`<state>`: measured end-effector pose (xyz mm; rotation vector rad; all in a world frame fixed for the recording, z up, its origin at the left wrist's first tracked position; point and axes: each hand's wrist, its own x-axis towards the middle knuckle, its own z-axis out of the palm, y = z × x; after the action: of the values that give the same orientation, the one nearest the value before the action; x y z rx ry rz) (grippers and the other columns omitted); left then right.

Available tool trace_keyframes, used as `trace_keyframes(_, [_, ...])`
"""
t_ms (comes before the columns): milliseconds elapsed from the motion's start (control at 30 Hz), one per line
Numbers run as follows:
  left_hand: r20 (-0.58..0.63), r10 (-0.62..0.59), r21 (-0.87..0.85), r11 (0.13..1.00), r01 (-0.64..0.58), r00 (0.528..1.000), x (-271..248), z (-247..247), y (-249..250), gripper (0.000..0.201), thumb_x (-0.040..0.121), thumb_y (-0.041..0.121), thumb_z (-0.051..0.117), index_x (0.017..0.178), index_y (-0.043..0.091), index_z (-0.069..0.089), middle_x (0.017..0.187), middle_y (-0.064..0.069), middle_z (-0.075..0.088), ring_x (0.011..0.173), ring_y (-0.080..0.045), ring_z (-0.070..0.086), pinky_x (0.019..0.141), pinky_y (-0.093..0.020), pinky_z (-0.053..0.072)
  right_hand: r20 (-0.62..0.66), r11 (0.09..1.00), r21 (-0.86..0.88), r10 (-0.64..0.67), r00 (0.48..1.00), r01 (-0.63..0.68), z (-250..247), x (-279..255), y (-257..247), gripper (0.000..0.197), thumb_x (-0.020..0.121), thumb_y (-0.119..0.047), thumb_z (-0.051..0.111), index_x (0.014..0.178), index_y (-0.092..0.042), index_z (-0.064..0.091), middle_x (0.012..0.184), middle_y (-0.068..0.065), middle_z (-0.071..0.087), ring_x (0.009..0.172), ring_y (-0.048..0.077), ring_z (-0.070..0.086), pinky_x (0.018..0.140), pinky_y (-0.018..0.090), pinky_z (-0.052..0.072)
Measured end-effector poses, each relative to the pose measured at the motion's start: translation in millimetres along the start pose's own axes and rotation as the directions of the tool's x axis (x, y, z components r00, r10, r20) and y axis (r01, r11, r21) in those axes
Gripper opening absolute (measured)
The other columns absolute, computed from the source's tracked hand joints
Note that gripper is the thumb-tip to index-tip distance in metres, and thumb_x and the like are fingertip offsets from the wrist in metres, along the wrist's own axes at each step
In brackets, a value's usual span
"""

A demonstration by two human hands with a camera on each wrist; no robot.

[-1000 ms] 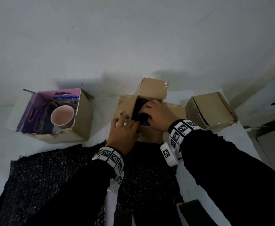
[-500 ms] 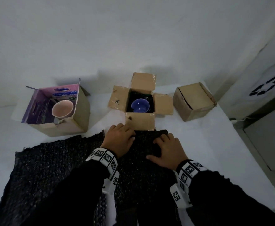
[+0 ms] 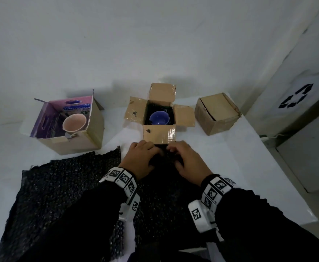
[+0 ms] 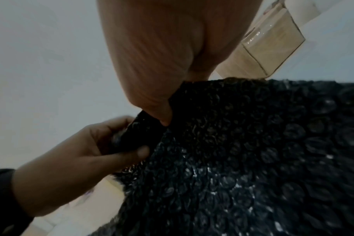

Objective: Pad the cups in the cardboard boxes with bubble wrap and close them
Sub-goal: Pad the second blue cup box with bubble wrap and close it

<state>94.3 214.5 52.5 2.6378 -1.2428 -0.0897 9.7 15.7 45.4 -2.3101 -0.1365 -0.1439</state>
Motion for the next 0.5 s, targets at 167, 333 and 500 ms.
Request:
trace_keyframes(167, [-0.113, -0.169, -0.276, 0.952, 0.132, 0.979, 12.3, -18.3, 10.2, 0.018, 0.087, 0.016, 0.058, 0.103, 0.009, 0.064, 0.096, -0.010, 0.064, 0.091, -0.030, 0.059, 0.077, -0.034, 0.043, 0.106, 0.941, 0.149, 0.291, 0.951, -0.304, -25.2, 6.4, -5.4, 0.067, 0.071, -0.035, 0.083, 0.128, -0.025, 0.049, 0.115, -0.002, 0.065, 0.105, 0.014, 0.061, 0.086, 0.028, 0.048])
trace_keyframes(333, [-0.212, -0.131, -0.363, 0.931, 0.046, 0.969, 8.6, -34.4, 9.4, 0.047, 0.091, 0.008, 0.041, 0.130, 0.032, 0.049, 0.110, 0.000, 0.058, 0.089, -0.025, 0.061, 0.080, -0.035, 0.051, 0.102, 0.913, 0.204, 0.340, 0.935, -0.354, -38.8, 14.2, -12.1, 0.016, 0.087, 0.002, 0.048, 0.094, -0.012, 0.050, 0.085, 0.008, 0.061, 0.082, 0.024, 0.056, 0.063, 0.029, 0.037])
trace_keyframes(500, [-0.267, -0.087, -0.333, 0.943, -0.007, 0.960, 6.6, -42.7, 7.3, 0.038, 0.083, 0.015, 0.037, 0.108, 0.012, 0.066, 0.105, -0.005, 0.056, 0.088, -0.024, 0.059, 0.080, -0.037, 0.052, 0.105, 0.899, 0.309, 0.293, 0.950, -0.311, -52.0, 29.3, -29.4, 0.002, 0.080, -0.022, 0.052, 0.082, -0.022, 0.052, 0.068, 0.004, 0.055, 0.062, 0.019, 0.049, 0.062, 0.032, 0.036])
